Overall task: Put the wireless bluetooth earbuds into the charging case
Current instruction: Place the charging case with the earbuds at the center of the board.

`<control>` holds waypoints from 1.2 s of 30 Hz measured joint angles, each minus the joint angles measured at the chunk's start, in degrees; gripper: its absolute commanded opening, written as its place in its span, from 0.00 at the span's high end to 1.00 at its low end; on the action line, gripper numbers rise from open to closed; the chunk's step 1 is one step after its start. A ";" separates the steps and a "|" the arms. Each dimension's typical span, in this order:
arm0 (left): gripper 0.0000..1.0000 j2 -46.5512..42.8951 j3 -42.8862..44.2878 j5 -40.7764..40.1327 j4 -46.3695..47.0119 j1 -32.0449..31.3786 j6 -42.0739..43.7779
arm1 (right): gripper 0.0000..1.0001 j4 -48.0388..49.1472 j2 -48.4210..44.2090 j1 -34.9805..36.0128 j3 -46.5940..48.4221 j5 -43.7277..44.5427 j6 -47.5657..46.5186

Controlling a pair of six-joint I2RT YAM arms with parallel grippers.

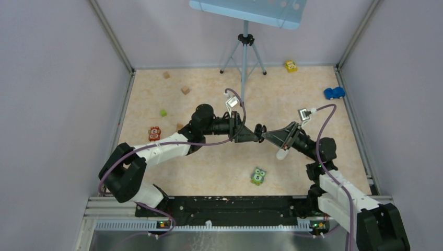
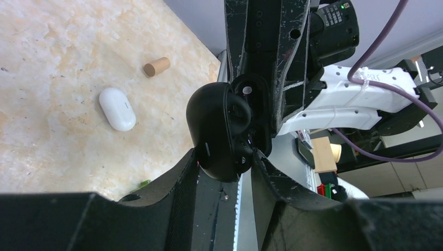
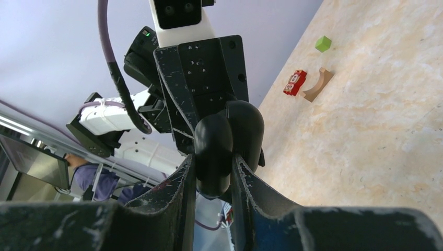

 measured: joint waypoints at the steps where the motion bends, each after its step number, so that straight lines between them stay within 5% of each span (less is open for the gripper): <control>1: 0.67 0.00 0.00 0.04 0.22 0.00 -0.44 | 1.00 0.09 -0.15 0.00 0.00 0.11 0.00; 6: 0.70 0.07 0.00 0.37 1.49 0.07 -2.01 | 1.00 0.66 -0.55 0.07 0.00 0.44 0.07; 12: 0.40 0.57 0.00 1.20 2.89 0.07 -3.87 | 1.00 0.96 -0.68 0.26 0.00 0.68 0.09; 21: 0.22 1.05 0.00 0.42 4.46 0.00 -5.11 | 1.00 1.25 -0.94 1.64 -0.07 -1.16 0.85; 36: 0.22 -20.28 0.13 -14.19 -17.22 0.02 9.03 | 1.00 -2.03 -4.17 1.68 -0.07 -5.42 -3.45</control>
